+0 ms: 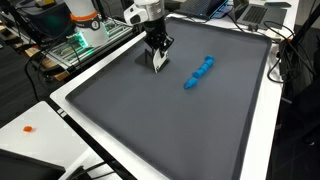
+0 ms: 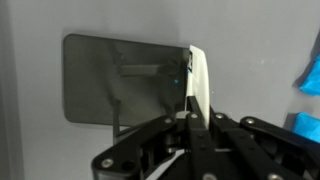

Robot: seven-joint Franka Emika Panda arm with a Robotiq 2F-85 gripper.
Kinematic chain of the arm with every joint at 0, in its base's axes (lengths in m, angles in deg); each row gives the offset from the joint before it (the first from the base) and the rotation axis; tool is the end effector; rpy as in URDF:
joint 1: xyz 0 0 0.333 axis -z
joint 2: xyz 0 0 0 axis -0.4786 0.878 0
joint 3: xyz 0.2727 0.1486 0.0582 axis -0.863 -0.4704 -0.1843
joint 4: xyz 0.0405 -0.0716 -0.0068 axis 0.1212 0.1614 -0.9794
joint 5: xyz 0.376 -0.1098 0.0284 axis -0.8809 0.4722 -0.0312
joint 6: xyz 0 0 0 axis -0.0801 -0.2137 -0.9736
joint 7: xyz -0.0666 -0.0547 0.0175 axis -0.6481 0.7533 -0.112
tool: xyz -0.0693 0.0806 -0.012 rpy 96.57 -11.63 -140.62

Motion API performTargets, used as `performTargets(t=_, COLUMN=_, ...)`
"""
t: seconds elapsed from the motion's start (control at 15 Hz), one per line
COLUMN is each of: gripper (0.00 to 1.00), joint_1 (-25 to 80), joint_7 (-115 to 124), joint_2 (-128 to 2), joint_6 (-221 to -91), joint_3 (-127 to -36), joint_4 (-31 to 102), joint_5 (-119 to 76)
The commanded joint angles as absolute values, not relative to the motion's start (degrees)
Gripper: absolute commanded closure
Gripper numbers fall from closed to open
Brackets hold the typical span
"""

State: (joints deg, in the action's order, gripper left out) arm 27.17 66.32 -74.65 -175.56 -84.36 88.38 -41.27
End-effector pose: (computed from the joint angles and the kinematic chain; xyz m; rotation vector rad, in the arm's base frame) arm 0.4648 -0.0045 0.2476 -2.2809 1.9367 0.0282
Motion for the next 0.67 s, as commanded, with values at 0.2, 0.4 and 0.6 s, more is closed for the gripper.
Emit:
performTargets(t=0.2, gripper=0.99, joint_1=26.55, joint_7=70.96, joint_2=-73.04, joint_6=-176.39, joint_3=-84.21, joint_4=88.67, joint_5=-37.41)
performTargets(t=0.4, gripper=0.99, joint_1=26.47, joint_7=72.45, joint_2=-73.17, joint_6=-176.13, joint_3=-84.07, joint_4=88.64, joint_5=-35.79)
performTargets(t=0.6, gripper=0.99, joint_1=26.44, joint_7=73.51, joint_2=-73.17, joint_6=-175.97, joint_3=-84.06, joint_4=88.62, joint_5=-34.90)
